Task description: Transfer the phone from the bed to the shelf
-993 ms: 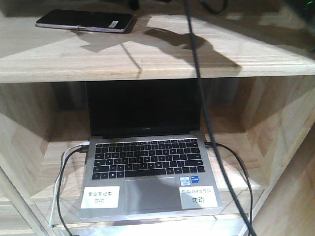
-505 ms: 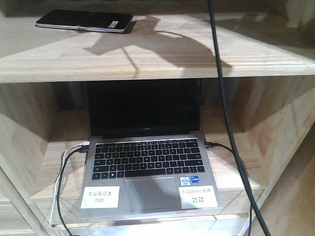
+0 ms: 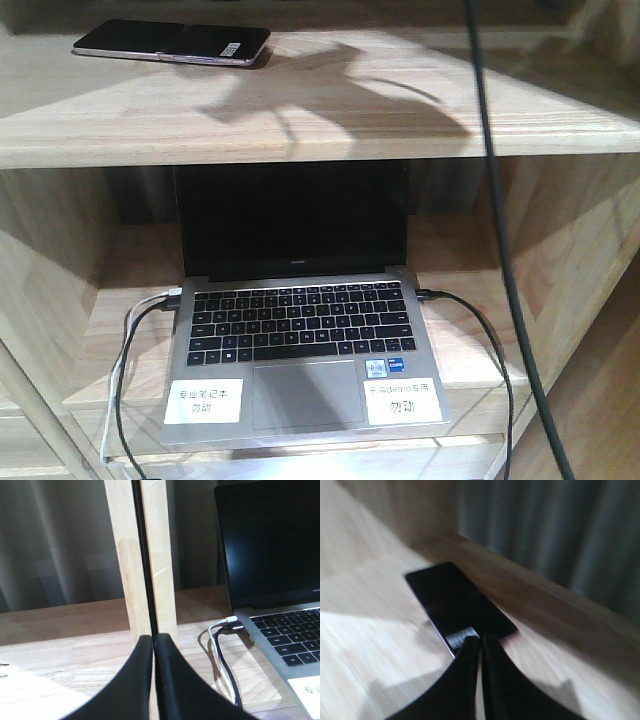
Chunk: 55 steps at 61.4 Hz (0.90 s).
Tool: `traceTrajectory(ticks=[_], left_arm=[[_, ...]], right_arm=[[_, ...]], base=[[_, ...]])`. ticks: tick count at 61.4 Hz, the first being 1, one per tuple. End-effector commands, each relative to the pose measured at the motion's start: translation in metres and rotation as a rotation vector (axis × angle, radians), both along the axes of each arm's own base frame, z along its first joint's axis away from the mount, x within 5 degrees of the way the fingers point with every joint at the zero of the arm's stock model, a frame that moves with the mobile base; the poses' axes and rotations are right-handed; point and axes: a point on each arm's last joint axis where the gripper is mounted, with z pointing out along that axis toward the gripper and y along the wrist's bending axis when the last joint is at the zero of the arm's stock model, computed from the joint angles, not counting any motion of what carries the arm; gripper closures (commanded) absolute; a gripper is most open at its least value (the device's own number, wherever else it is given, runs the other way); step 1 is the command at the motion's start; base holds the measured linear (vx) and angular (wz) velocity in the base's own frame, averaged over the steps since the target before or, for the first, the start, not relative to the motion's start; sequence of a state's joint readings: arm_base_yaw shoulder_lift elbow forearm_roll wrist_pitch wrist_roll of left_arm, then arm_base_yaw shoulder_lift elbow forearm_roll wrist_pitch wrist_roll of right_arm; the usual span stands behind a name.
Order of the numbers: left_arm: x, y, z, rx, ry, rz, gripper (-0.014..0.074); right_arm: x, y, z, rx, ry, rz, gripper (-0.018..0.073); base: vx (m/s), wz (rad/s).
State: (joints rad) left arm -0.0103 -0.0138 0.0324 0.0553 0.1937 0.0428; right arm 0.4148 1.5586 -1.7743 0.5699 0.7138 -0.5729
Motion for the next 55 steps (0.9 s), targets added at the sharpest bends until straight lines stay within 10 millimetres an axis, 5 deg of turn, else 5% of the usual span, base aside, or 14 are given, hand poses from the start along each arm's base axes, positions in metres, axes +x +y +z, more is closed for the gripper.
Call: traceTrajectory(ticks=[1,27,55], left_arm=[[-0.001,-0.001,0.016,-0.009,-0.107,-0.006,0.0596],[-0.001,-0.001,0.016,-0.009,-0.107,-0.006,0.0596],[-0.001,-0.001,0.016,-0.009,-0.107,-0.006,0.0596]], right_arm=[[-0.027,-0.020,0.016,0.056,-0.156,-0.066,0.0564],[-0.120,-0.068,-0.029,0.093,-0.190,-0.153,0.0564],[-0.206,-0.113,-0.116,0.131,-0.230,-0.237,0.0564]], base=[[0.00,0.00],[0.00,0.00],[0.00,0.00]])
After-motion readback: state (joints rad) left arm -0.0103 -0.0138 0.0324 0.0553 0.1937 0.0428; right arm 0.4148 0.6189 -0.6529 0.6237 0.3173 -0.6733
